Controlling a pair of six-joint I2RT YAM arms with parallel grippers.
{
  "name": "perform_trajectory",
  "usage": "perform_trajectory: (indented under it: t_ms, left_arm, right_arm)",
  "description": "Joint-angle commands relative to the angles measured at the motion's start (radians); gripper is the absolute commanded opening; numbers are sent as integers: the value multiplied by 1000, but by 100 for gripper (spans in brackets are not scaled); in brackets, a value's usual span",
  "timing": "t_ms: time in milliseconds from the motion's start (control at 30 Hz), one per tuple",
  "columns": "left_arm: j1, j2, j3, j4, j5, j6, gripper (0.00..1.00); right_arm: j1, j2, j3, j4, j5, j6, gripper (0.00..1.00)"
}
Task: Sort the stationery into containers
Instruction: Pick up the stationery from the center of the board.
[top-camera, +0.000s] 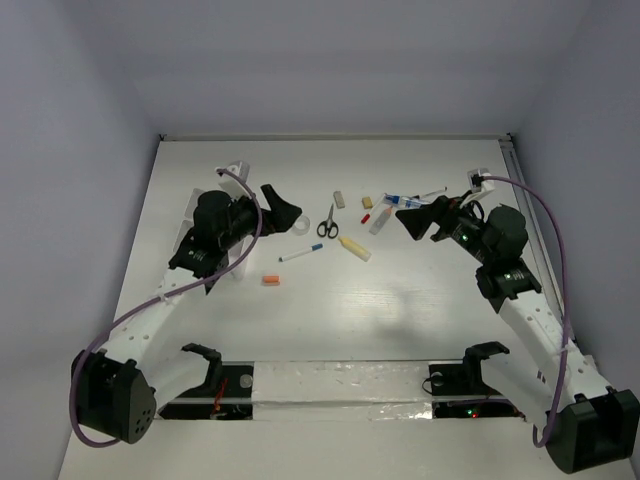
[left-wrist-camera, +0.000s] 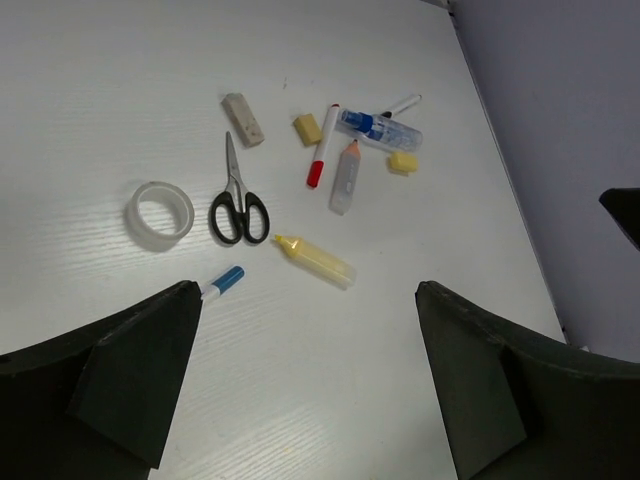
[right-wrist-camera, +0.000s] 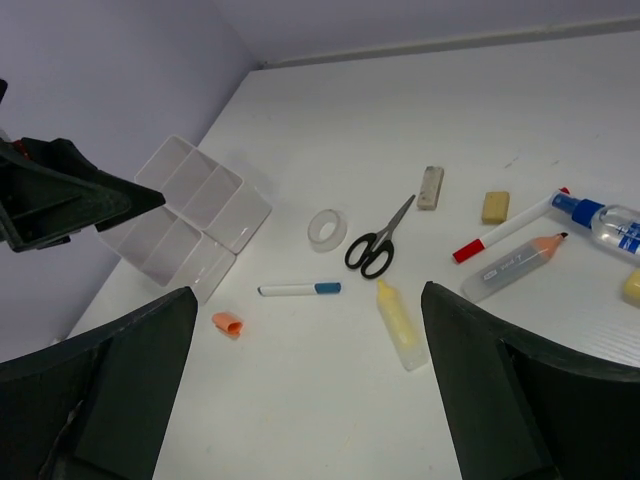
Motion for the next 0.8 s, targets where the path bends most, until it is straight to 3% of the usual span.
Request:
perform_trajectory:
  t_ms: [0,133,367,600,767]
  left_arm:
    - [-3,22,67,28,-37,-6,86]
    - [-23,63,82,22,-94,-16,83]
    - [-89,218,177,-113,-397,37,84]
    - [-135,399,254,-142,-519,79,87]
    - [-164,520,325,-187,-583,108,78]
  right_arm:
    - [10,-14,-10,66,17,7,100]
    - [10,-11,-10,64,22,11,100]
    - [10,-19,-10,55,20,13,100]
    - [10,-19,-13,57,6,17,100]
    - [10,-30,-18,60,6,20,100]
